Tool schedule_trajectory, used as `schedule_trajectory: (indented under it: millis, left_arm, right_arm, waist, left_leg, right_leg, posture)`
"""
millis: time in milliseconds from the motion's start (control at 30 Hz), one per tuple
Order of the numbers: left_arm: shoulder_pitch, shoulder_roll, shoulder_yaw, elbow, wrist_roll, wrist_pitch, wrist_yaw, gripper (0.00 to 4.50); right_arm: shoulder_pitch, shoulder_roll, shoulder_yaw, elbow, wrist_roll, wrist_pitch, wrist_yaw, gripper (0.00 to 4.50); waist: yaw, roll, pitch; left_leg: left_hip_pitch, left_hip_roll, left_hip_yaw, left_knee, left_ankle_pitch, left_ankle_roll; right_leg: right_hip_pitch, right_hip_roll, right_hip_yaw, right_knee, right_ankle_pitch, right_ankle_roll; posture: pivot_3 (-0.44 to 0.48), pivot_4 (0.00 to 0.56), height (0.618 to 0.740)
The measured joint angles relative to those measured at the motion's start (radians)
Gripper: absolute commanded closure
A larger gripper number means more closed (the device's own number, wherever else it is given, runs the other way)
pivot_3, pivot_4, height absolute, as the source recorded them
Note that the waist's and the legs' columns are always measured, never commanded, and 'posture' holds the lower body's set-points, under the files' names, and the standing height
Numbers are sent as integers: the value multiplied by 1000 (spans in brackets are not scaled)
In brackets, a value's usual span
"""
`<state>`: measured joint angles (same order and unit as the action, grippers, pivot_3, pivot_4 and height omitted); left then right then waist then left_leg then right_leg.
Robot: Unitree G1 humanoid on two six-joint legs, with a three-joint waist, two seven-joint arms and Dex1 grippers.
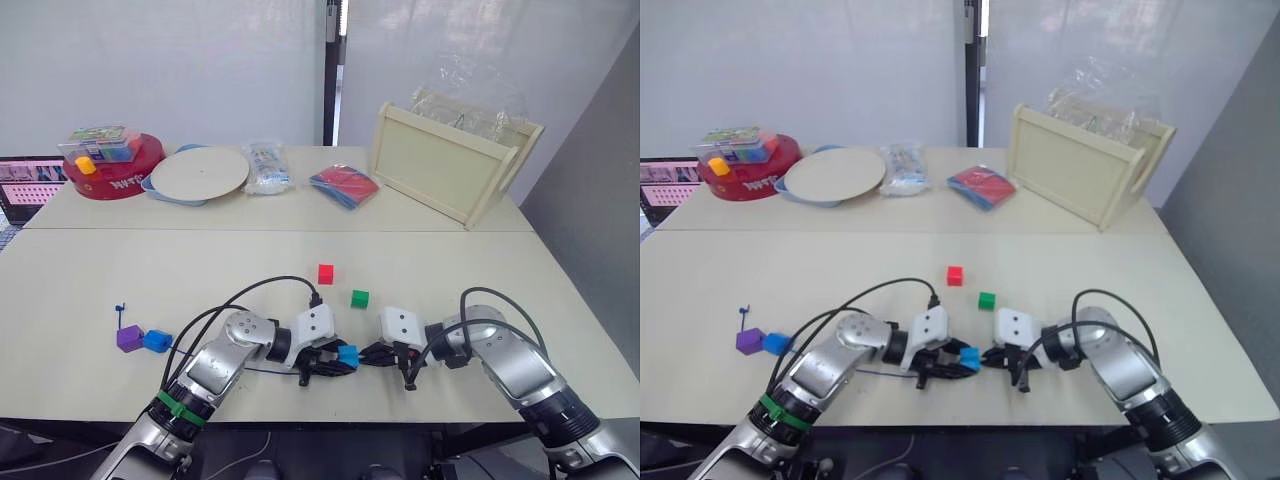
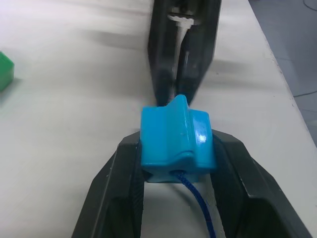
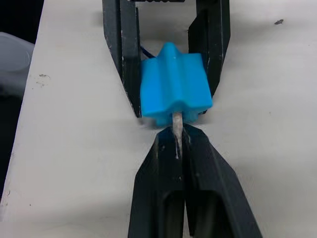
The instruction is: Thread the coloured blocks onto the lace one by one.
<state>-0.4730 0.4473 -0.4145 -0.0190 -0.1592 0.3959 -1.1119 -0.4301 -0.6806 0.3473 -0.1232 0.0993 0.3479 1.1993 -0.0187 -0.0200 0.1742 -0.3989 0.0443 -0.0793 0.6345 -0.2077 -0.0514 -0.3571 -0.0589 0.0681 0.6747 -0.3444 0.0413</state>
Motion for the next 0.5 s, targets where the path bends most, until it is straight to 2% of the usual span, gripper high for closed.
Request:
schedule_trajectory:
  millis: [100,233,400,500]
  left_arm:
    - [2,31,5,-9,-4,3,-18,3142]
    - [49,129,48,-59,-34,10,-55,3142]
    - [190,331,170,-117,-83,-61,-116,3142]
    - [293,465,267,-89,-101,-160,-153,3142]
  right_arm:
    - [-1,0,0,5,0,-11,4,4500]
    - [-22,3,4,7,-5,-10,0,4500]
    - [-33,7,6,-9,-8,-1,-3,4500]
    - [-34,7,6,-14,-8,8,-3,4500]
  waist:
    - [-1,0,0]
    - [-15,0,0]
    - [-39,0,0]
    - [-52,0,0]
  left_leg:
    - [0,0,0,0,0,0]
    - [1,1,0,-1,0,0]
    - [4,3,0,-7,0,0]
    - [8,5,1,-10,0,0]
  right_leg:
    - [0,0,0,0,0,0]
    - [0,1,0,0,0,0]
    - [-1,3,1,0,0,-1]
    - [0,3,2,2,-1,-2]
  posture:
    - [0,150,740]
    - [0,150,740]
    - [0,150,740]
    - [0,150,740]
